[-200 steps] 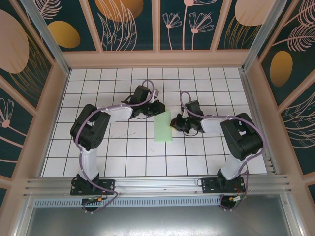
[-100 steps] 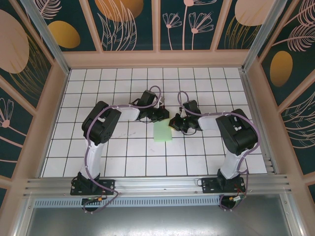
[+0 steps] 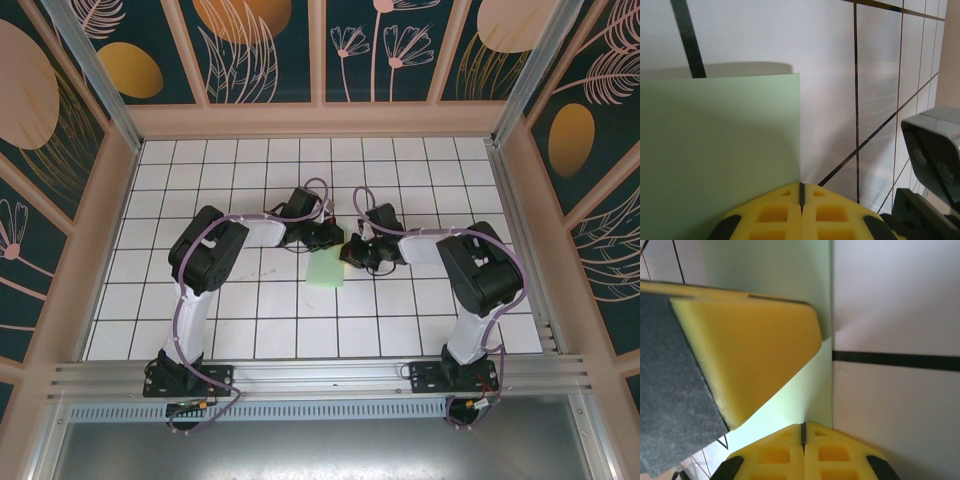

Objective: Fold a paper plane with a square sheet of paper (pick it up from the middle)
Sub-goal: First fold in half a square sheet of paper at the center of the table.

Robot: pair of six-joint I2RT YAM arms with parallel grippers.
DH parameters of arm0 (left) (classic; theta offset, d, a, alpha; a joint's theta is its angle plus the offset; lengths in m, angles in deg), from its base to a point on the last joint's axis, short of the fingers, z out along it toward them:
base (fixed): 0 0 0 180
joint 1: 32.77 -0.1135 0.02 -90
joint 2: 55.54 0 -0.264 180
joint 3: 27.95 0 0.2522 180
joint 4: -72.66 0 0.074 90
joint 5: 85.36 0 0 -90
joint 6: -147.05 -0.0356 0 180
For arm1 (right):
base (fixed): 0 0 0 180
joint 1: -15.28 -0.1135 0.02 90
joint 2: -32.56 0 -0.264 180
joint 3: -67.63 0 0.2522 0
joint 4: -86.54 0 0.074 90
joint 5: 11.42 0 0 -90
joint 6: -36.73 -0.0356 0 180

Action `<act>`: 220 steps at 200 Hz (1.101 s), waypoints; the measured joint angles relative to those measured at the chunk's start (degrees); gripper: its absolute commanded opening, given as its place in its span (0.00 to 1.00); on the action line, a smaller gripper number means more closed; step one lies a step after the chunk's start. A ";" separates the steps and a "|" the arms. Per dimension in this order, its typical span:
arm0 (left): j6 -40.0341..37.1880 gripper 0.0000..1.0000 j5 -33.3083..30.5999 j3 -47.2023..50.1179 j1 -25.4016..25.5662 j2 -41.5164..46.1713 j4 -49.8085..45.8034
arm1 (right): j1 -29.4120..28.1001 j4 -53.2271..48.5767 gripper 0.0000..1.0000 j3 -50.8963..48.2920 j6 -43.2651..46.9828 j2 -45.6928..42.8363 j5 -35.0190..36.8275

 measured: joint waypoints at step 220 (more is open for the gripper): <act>6.16 0.04 -4.22 14.58 0.09 15.54 2.80 | 5.90 -1.01 0.00 -0.28 0.94 -7.04 -0.52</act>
